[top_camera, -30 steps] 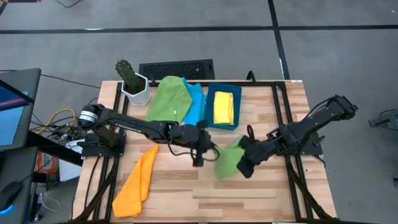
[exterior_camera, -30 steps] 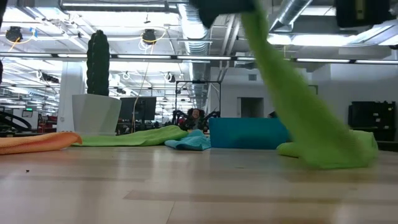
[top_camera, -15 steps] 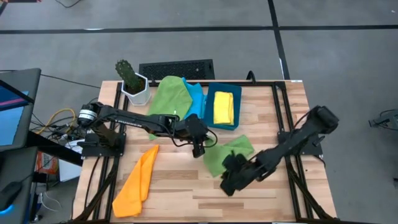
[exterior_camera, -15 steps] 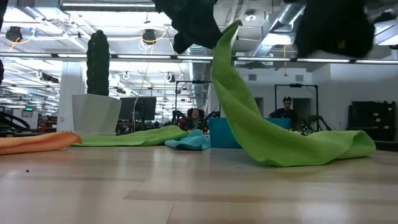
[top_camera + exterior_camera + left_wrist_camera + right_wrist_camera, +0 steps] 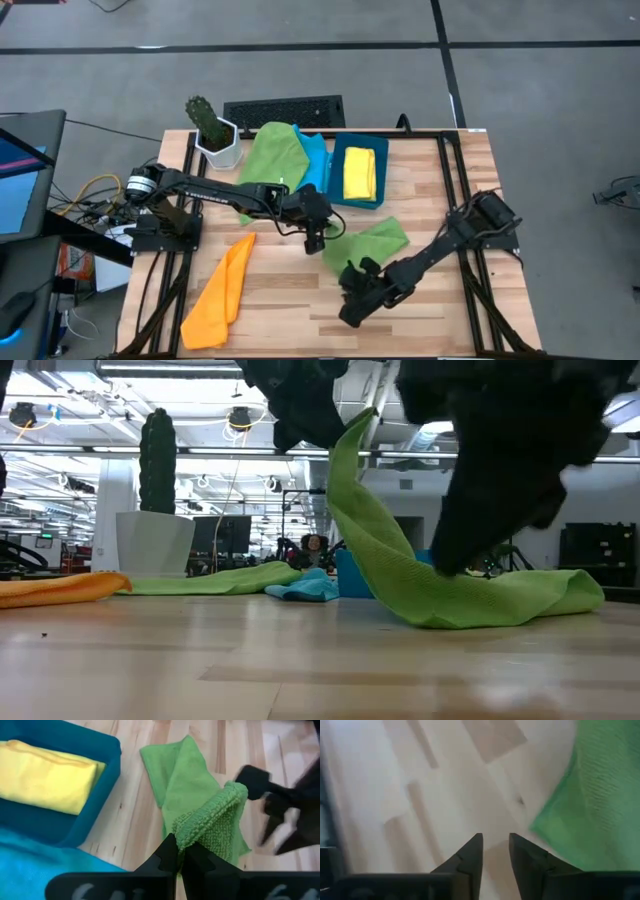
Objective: Fold microfiber towels
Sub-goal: Fold the right green towel
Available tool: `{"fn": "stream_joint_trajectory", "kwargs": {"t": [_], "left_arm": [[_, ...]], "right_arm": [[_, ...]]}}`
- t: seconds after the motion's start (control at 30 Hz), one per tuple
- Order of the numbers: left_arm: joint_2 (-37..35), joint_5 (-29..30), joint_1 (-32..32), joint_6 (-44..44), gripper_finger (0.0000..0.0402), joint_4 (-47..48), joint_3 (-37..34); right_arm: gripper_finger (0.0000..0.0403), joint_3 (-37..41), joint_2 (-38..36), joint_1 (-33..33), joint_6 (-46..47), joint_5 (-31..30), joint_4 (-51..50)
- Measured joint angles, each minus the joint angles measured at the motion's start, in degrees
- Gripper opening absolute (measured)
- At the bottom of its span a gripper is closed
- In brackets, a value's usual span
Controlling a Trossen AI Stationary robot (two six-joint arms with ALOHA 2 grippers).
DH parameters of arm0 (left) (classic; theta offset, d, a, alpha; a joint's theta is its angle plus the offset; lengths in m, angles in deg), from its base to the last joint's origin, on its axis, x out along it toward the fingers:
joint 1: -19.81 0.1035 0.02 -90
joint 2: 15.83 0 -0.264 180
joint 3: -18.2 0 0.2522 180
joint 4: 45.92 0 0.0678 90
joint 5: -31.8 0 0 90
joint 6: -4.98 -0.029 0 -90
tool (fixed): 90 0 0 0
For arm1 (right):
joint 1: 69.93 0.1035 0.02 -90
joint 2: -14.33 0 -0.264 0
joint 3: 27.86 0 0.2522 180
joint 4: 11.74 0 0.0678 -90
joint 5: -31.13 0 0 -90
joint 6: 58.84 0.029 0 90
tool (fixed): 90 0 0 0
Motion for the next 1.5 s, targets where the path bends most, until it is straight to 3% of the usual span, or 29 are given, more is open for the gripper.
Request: {"fn": "stream_joint_trajectory", "kwargs": {"t": [0.23,0.57,0.7,0.87,1.1,1.33,1.5], "left_arm": [[0.0,-0.3,0.0,0.0,0.0001,1.4,0.0],[0.0,-0.2,0.0,0.0,0.0002,1.1,0.0],[0.0,-0.3,0.0,0.0,0.0002,1.2,0.0],[0.0,-0.3,0.0,0.1,0.0002,1.2,0.0],[-0.9,-6.6,-0.1,3.1,0.0001,4.1,0.0],[-7.4,-7.7,-1.5,6.7,0.0001,10.3,0.0],[-15.0,-6.5,-4.3,10.4,0.0,12.2,0.0]], "right_arm": [[0.0168,-0.7,1.2,-2.1,-2.3,-0.3,-2.3],[0.0161,-0.6,4.4,-2.8,-4.9,-0.3,-1.2],[0.0128,-0.9,5.1,-3.4,-0.8,0.7,-3.6],[0.0019,-1.4,5.0,-4.7,0.7,4.9,-5.8],[0.0007,-7.5,-1.1,-2.8,1.3,8.5,-13.1],[0.0004,-14.5,-13.9,2.3,9.1,-1.0,-29.5],[0.0004,-18.7,-21.4,4.1,10.6,-11.5,-37.3]]}}
